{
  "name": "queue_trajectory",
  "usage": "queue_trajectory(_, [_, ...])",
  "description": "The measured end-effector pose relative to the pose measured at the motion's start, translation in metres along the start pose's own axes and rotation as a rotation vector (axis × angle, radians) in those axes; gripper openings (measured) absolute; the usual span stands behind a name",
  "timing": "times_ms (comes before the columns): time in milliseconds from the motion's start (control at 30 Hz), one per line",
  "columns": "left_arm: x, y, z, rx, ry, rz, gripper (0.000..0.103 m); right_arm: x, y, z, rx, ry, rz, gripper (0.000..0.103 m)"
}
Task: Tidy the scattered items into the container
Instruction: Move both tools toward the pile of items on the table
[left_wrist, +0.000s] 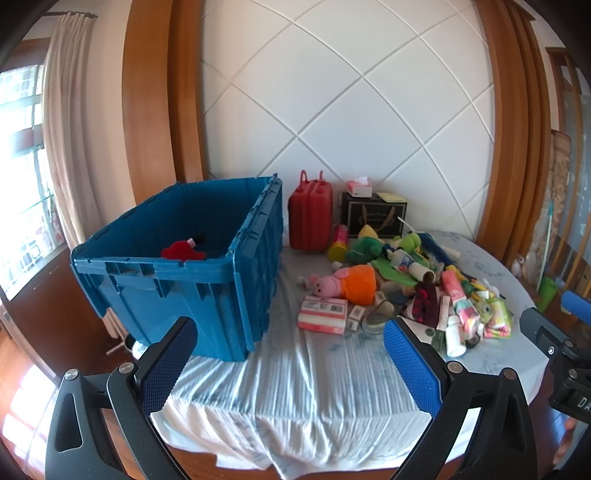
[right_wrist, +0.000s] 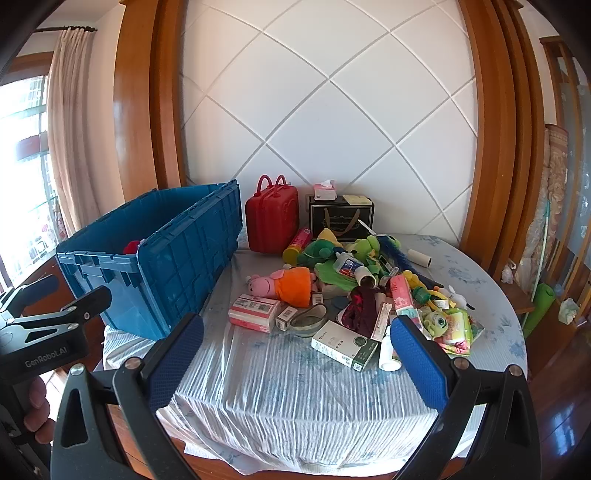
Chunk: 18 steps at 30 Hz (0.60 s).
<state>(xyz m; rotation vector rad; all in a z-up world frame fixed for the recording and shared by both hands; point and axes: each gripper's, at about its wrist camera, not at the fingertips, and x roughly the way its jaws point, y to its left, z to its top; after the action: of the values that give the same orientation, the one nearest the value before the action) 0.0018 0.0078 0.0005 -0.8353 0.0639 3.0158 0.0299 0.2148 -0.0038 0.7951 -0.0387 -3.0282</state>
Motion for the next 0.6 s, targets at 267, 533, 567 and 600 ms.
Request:
queue_trajectory(267, [0.001,-0.004,0.0,0.003,0.005,0.0,0.102,0.0,-0.004,-0.001,0.004,-0.002,-0.004,0.103])
queue_trajectory(533, [0.007,-0.011,0.0,0.006,0.008,-0.01,0.102,0.004,-0.008,-0.002,0.009,0.007,-0.001,0.103])
queue_trajectory(567, [0.008,-0.012,0.0,0.005,0.008,-0.012,0.102,0.005,-0.009,-0.002,0.01,0.008,-0.002,0.103])
queue_trajectory(600, [0.009,-0.012,0.001,0.005,0.008,-0.01,0.102,0.005,-0.01,-0.002,0.011,0.009,-0.001,0.103])
